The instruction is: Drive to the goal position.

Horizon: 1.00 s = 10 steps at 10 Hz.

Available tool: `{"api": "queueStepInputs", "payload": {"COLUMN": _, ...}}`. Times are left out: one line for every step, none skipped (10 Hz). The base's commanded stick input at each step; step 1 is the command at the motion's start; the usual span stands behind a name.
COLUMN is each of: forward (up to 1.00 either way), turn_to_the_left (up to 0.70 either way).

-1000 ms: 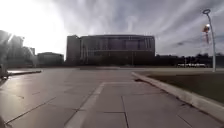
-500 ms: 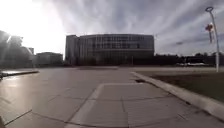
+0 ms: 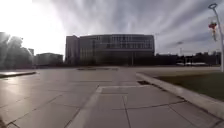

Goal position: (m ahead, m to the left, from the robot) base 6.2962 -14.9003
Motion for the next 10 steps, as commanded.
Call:
{"api": "queueStepInputs", "payload": {"forward": 0.7, "turn_to_the_left": 0.0}}
{"api": "queueStepInputs", "payload": {"forward": 0.71, "turn_to_the_left": 0.0}}
{"api": "queueStepInputs", "payload": {"forward": 0.85, "turn_to_the_left": 0.0}}
{"api": "queueStepInputs", "payload": {"forward": 0.85, "turn_to_the_left": 0.0}}
{"api": "queueStepInputs", "payload": {"forward": 0.85, "turn_to_the_left": -0.02}}
{"api": "queueStepInputs", "payload": {"forward": 0.85, "turn_to_the_left": -0.19}}
{"api": "queueStepInputs", "payload": {"forward": 0.85, "turn_to_the_left": -0.11}}
{"api": "queueStepInputs", "payload": {"forward": 0.85, "turn_to_the_left": 0.0}}
{"api": "queueStepInputs", "payload": {"forward": 0.85, "turn_to_the_left": 0.0}}
{"api": "queueStepInputs", "payload": {"forward": 0.85, "turn_to_the_left": 0.0}}
